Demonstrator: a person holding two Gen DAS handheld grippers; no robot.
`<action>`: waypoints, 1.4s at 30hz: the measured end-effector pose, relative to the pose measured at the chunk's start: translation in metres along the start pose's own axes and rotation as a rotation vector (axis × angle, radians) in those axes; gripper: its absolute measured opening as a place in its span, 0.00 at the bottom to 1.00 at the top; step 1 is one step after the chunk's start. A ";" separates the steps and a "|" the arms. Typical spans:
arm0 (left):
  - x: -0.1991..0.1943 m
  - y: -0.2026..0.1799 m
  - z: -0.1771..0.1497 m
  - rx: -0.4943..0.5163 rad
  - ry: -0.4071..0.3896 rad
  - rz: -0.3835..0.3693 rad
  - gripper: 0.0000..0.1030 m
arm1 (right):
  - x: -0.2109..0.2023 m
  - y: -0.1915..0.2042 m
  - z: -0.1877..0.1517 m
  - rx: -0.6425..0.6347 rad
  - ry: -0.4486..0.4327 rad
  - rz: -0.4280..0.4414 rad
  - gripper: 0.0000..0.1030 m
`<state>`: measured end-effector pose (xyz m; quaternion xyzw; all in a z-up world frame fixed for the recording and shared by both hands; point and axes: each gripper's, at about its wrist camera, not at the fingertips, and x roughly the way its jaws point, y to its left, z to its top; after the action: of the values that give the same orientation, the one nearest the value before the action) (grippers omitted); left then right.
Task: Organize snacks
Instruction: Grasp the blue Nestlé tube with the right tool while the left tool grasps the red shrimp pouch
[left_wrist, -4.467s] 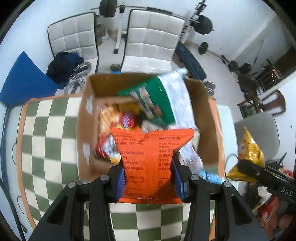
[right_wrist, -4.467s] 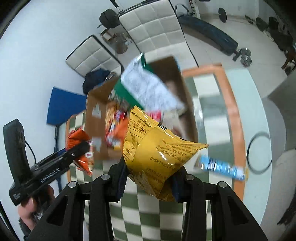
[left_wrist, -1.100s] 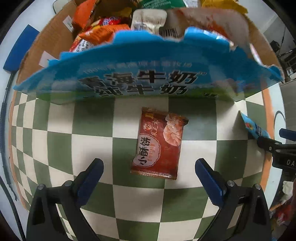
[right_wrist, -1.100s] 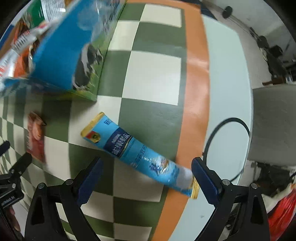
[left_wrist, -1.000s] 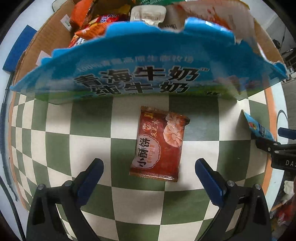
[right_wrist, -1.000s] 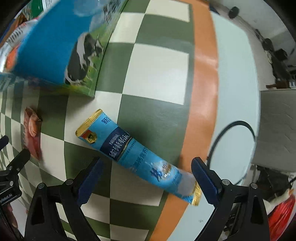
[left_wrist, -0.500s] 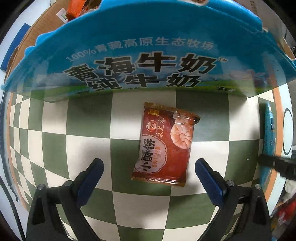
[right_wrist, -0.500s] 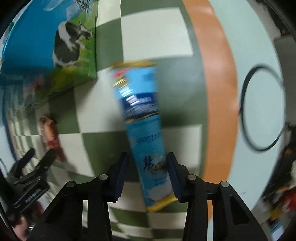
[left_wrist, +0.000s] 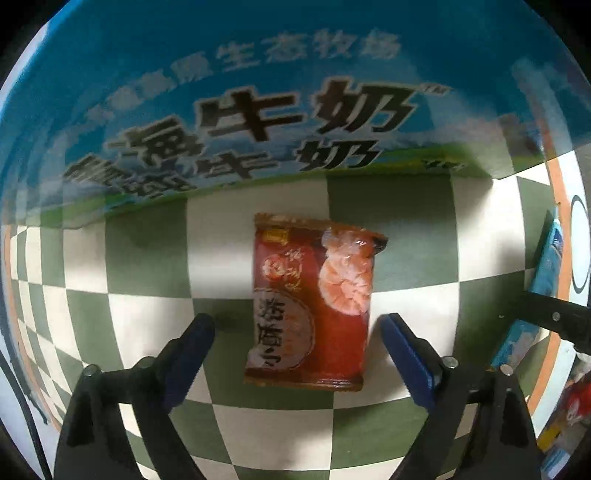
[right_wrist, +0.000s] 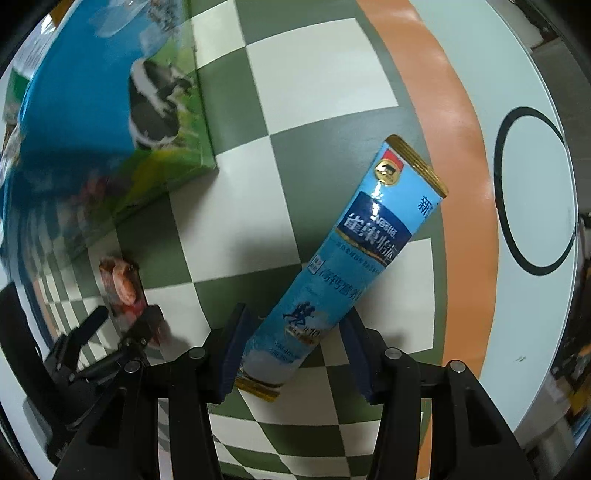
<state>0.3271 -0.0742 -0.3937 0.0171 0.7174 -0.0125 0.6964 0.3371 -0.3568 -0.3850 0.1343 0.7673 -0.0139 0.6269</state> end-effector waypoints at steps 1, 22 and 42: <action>0.000 -0.003 0.002 0.004 -0.003 -0.010 0.79 | -0.010 0.012 0.005 0.005 -0.006 -0.007 0.52; -0.003 0.033 -0.068 -0.038 0.081 -0.059 0.54 | 0.015 0.039 -0.104 -0.338 0.116 -0.183 0.30; 0.007 0.021 -0.058 -0.043 0.120 -0.085 0.73 | -0.022 -0.026 -0.076 -0.083 0.048 -0.010 0.59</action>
<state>0.2699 -0.0506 -0.3986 -0.0279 0.7581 -0.0256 0.6511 0.2619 -0.3718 -0.3510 0.1048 0.7828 0.0179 0.6132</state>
